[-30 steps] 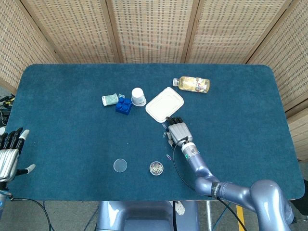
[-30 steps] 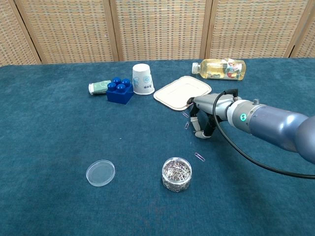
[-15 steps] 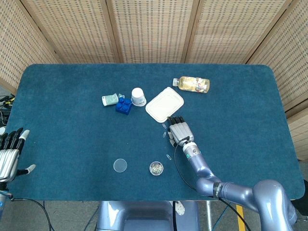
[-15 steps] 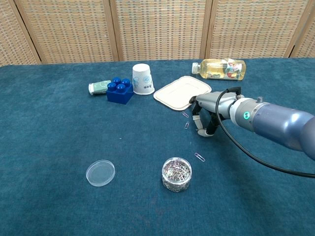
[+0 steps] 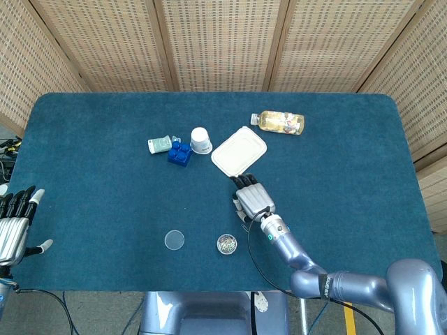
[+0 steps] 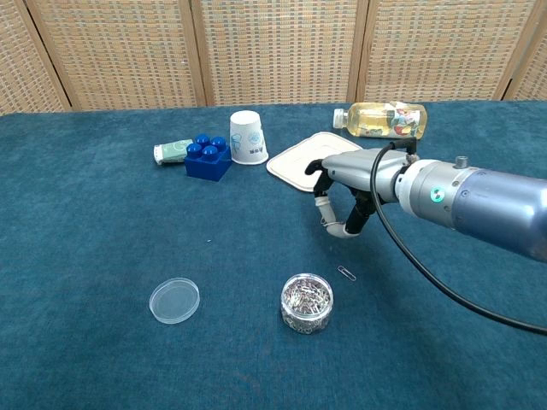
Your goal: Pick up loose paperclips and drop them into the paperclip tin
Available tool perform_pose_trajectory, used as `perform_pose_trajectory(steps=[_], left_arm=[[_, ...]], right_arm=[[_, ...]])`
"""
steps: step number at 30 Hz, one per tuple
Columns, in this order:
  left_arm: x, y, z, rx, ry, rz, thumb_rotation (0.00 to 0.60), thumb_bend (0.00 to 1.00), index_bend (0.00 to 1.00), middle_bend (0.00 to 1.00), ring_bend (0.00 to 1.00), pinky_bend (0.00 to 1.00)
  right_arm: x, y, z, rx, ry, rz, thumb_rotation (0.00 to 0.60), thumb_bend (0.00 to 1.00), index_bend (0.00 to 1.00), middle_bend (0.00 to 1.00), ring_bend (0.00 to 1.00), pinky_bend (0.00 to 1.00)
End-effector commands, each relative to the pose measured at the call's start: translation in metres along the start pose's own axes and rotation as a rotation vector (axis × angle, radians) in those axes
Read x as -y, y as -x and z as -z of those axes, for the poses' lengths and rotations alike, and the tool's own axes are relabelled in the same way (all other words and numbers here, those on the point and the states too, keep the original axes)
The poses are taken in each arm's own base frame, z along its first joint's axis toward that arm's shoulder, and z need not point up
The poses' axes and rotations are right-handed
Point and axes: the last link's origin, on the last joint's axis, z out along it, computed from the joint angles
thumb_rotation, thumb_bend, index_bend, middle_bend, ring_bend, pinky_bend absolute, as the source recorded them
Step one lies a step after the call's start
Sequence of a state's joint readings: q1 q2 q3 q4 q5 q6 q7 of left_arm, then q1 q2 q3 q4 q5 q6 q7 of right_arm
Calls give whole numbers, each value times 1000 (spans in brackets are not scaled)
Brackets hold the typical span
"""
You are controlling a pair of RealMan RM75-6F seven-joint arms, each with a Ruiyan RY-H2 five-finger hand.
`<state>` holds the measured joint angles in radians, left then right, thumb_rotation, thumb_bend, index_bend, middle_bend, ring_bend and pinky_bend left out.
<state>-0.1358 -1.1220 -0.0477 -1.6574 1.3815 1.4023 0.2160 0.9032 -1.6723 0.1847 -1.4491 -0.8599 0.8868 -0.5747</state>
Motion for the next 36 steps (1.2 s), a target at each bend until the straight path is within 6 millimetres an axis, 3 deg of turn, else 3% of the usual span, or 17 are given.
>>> perform_pose_trajectory(steps=[1,11,26,36], left_arm=[[0,-1,1,-2,3,2,600,0,0,0,0,0],[0,-2,2,-4,10,9,600,0,0,0,0,0],[-1,-2,4,5,19,15,600,0,0,0,0,0],[-1,-1,4,6,17,12,600,0,0,0,0,0]], right_arm=[[11,-6,16,9,-48,4,600,462,656,50,0,20],[47,-2,38,39,-161,30,600,462,656,53,0,21],[55,13,51,49,-181,71,600,462,656,53,0,21],[63,20,45,58,-181,65,600,461,656,53,0,21]])
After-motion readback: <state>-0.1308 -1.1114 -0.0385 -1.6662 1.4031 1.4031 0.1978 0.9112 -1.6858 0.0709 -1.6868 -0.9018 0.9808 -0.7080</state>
